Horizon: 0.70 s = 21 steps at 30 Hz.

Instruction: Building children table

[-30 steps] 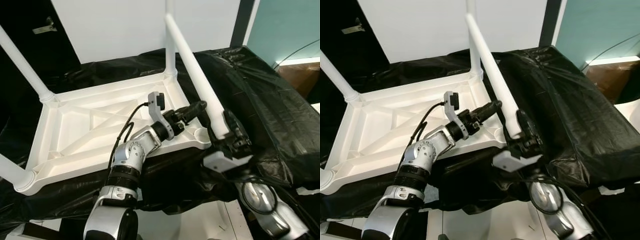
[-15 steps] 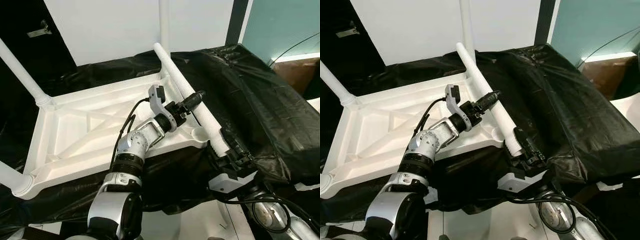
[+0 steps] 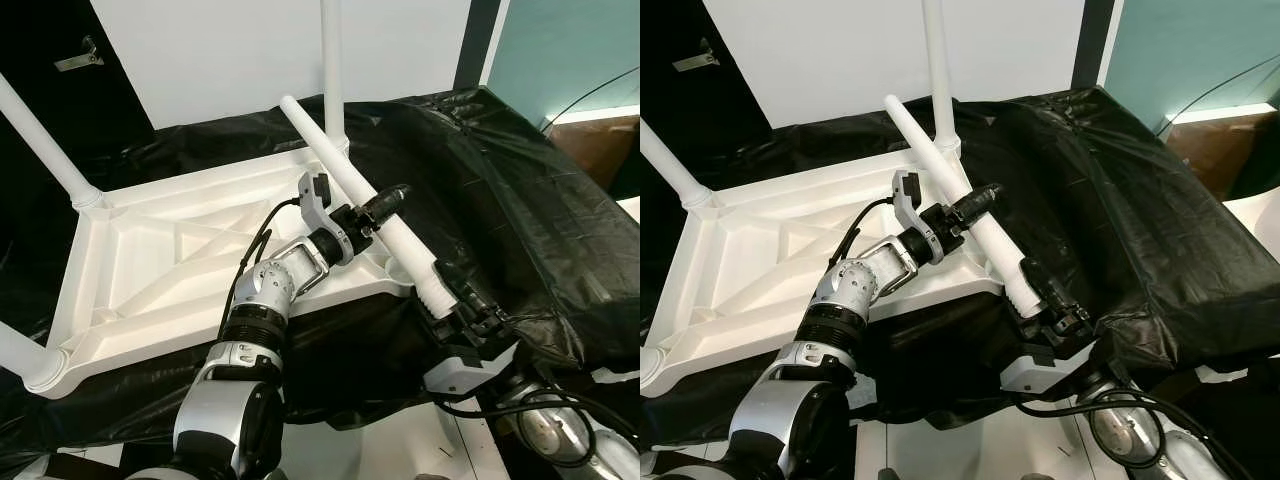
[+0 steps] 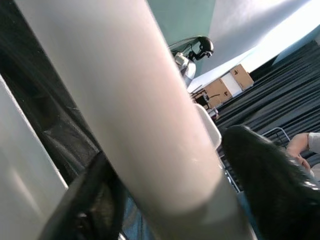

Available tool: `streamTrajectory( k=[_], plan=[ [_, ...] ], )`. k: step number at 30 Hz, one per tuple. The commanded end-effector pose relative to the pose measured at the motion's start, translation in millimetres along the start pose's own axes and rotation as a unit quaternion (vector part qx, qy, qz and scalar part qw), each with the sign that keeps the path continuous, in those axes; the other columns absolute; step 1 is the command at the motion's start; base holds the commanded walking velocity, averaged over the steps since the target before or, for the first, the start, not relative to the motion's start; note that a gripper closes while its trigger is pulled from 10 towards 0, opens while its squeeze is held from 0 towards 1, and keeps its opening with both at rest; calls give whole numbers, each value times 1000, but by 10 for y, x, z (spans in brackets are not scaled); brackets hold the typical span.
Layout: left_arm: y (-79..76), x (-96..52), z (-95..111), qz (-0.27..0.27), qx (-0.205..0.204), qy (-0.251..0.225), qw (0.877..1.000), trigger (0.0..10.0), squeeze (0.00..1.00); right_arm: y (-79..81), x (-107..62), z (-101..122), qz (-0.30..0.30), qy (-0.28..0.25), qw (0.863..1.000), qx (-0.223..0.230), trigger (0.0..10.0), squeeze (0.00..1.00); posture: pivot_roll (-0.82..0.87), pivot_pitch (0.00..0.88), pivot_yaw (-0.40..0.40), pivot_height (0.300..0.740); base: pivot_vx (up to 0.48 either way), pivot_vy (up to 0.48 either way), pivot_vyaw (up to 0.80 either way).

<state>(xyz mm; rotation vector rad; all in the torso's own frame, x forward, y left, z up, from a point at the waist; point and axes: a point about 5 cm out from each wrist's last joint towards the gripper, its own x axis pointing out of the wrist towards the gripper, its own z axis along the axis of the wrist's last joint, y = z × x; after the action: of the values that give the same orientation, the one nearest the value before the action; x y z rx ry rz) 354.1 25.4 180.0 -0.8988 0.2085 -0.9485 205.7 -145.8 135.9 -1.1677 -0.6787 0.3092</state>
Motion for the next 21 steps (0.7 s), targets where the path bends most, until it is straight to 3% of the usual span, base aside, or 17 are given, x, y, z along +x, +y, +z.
streamTrajectory(
  k=[1,2,6,12,13,15,16,21],
  plan=[
    [-70,38,25,-37,15,0,999,1882,0,24,-17,66,11,-18,1000,11,10000,0,-183,20,92,740,0,0,0],
    [-91,32,43,-49,15,-12,999,0,0,16,-24,42,8,-6,1000,19,10000,0,-185,22,90,740,0,0,0],
    [-148,9,137,-75,17,-53,996,0,0,-8,-27,-41,-22,47,996,72,10000,0,-185,24,85,740,0,0,0],
    [-163,2,169,-78,15,-68,995,0,0,14,-25,-12,-32,56,994,87,10000,0,-185,25,82,740,0,0,0],
    [-158,0,176,-75,10,-75,994,0,0,26,-23,-7,-38,66,992,106,10000,251,-188,26,82,740,0,0,0],
    [-158,0,176,-75,10,-75,994,0,0,26,-23,-7,-38,66,992,106,10000,251,-188,26,82,740,0,0,0],
    [-153,0,180,-72,9,-78,994,0,0,29,-21,-17,-39,74,988,129,10000,1000,-188,26,82,740,0,0,0],
    [-141,2,187,-67,7,-80,994,0,0,-4,14,-16,-47,83,982,163,10000,1000,-189,26,82,740,0,0,0]
  ],
)
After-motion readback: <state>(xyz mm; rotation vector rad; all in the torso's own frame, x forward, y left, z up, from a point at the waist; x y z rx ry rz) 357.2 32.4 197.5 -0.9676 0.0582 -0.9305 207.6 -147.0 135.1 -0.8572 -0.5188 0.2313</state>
